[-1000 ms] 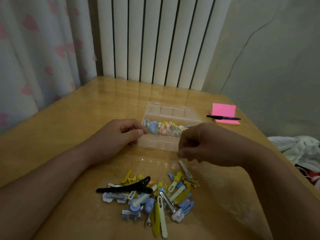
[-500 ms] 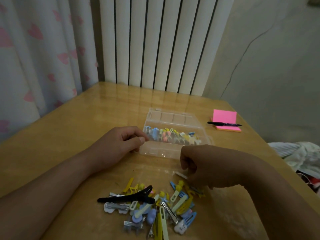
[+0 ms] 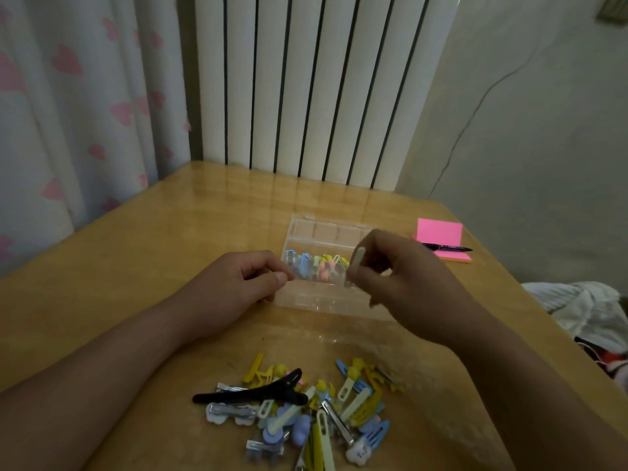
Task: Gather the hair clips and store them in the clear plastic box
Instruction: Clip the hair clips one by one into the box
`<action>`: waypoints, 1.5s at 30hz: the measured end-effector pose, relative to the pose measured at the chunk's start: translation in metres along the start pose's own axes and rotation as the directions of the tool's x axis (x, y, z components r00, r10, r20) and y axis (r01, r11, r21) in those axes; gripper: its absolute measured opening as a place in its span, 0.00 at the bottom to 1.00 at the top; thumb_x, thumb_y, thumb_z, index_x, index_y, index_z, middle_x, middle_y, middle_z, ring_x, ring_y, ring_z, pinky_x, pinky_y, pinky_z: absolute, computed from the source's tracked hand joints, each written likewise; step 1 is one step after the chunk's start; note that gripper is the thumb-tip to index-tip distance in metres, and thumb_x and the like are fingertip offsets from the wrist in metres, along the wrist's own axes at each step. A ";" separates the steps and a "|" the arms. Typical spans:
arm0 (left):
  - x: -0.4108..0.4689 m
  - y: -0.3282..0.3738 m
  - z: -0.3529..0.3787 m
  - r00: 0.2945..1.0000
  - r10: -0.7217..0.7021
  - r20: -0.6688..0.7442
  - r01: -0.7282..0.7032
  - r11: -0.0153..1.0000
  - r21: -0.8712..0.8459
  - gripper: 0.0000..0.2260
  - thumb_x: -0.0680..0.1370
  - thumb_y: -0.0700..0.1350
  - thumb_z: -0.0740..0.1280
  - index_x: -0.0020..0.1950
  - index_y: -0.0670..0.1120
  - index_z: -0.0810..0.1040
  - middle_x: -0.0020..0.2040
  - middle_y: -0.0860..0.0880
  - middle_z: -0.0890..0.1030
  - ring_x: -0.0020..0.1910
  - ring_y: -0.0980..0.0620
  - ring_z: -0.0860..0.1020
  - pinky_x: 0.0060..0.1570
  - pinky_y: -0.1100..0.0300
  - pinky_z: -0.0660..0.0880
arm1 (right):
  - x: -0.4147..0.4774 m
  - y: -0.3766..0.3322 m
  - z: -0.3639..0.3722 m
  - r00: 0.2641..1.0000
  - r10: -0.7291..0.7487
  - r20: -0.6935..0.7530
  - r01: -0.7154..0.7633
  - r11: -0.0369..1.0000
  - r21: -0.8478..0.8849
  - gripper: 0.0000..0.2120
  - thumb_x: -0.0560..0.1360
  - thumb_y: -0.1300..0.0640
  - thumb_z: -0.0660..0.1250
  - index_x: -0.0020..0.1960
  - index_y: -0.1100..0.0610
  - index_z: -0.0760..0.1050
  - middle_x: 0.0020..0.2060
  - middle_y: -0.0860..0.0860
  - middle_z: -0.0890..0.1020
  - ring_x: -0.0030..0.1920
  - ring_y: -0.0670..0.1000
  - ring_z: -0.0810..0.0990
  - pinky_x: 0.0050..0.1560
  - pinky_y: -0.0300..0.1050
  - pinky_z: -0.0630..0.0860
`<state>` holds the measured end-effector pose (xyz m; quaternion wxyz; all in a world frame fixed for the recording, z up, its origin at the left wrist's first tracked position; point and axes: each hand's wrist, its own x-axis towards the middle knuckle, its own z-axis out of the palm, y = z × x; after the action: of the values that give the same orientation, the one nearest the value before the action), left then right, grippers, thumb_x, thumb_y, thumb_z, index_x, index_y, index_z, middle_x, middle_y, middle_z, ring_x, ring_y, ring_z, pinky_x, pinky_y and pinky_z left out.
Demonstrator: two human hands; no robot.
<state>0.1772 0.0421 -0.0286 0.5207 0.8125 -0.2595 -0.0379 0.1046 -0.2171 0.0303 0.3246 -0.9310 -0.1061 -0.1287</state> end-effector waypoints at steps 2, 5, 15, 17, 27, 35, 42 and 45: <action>0.000 0.000 0.000 1.000 -0.001 -0.006 0.001 1.000 -0.004 0.06 0.84 0.47 0.69 0.53 0.54 0.86 0.44 0.49 0.85 0.42 0.58 0.81 0.45 0.70 0.75 | 0.005 0.005 0.004 0.991 0.021 -0.129 -0.017 0.999 0.034 0.04 0.80 0.52 0.71 0.48 0.48 0.77 0.42 0.48 0.83 0.43 0.51 0.83 0.46 0.59 0.84; 0.000 -0.002 0.001 1.000 -0.009 -0.020 0.010 0.999 0.031 0.05 0.83 0.49 0.70 0.53 0.56 0.86 0.47 0.47 0.85 0.47 0.52 0.81 0.48 0.62 0.76 | 0.019 0.005 0.007 0.981 0.100 -0.168 -0.093 0.995 0.047 0.04 0.80 0.53 0.72 0.48 0.50 0.78 0.41 0.49 0.85 0.43 0.49 0.85 0.46 0.58 0.85; 0.002 -0.004 -0.001 0.999 0.022 -0.045 -0.022 1.000 -0.007 0.07 0.80 0.46 0.74 0.57 0.52 0.81 0.48 0.46 0.83 0.48 0.48 0.81 0.51 0.55 0.79 | 0.077 -0.026 0.043 0.954 0.234 0.186 -0.193 0.958 -0.215 0.07 0.80 0.51 0.73 0.47 0.54 0.85 0.39 0.50 0.88 0.40 0.50 0.88 0.39 0.46 0.84; 0.003 -0.007 -0.001 0.999 0.023 -0.038 -0.024 1.000 -0.019 0.08 0.79 0.47 0.75 0.56 0.51 0.80 0.45 0.50 0.82 0.43 0.53 0.80 0.49 0.55 0.79 | 0.079 -0.029 0.049 0.931 0.267 0.249 -0.199 0.943 -0.267 0.08 0.79 0.52 0.74 0.45 0.56 0.86 0.37 0.51 0.88 0.38 0.50 0.87 0.36 0.43 0.82; 0.003 -0.008 -0.001 0.999 0.034 -0.024 -0.034 0.999 -0.020 0.08 0.80 0.47 0.75 0.57 0.50 0.80 0.43 0.51 0.81 0.40 0.58 0.78 0.46 0.58 0.77 | 0.076 -0.033 0.065 0.922 0.324 0.212 -0.236 0.904 -0.358 0.12 0.77 0.49 0.74 0.44 0.59 0.87 0.36 0.54 0.87 0.37 0.54 0.87 0.43 0.52 0.85; 0.004 -0.007 0.000 0.999 0.012 -0.045 -0.013 0.999 -0.037 0.04 0.82 0.48 0.71 0.56 0.52 0.81 0.42 0.50 0.82 0.43 0.48 0.81 0.54 0.43 0.80 | 0.016 -0.033 0.036 0.994 -0.022 -0.107 0.013 0.996 -0.087 0.07 0.80 0.46 0.69 0.45 0.45 0.82 0.38 0.44 0.84 0.38 0.43 0.82 0.40 0.45 0.80; 0.002 -0.002 -0.002 0.997 0.005 -0.081 -0.011 0.997 -0.070 0.08 0.83 0.49 0.70 0.61 0.48 0.79 0.45 0.39 0.84 0.43 0.46 0.82 0.52 0.50 0.79 | -0.005 -0.052 0.043 0.898 -0.176 0.404 0.208 0.978 -0.035 0.07 0.80 0.50 0.72 0.57 0.42 0.85 0.47 0.38 0.84 0.50 0.39 0.82 0.50 0.34 0.79; 0.003 -0.006 -0.002 0.997 -0.006 -0.071 0.002 0.998 -0.062 0.07 0.82 0.50 0.71 0.59 0.52 0.80 0.42 0.46 0.84 0.44 0.47 0.83 0.54 0.47 0.79 | -0.011 -0.061 0.060 0.832 -0.227 0.506 0.281 0.959 -0.032 0.10 0.80 0.50 0.72 0.61 0.42 0.84 0.51 0.37 0.83 0.52 0.37 0.80 0.52 0.33 0.77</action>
<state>0.1830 0.0437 -0.0322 0.5544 0.7973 -0.2379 -0.0179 0.0869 -0.1336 0.0167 0.2166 -0.9258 -0.3022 0.0681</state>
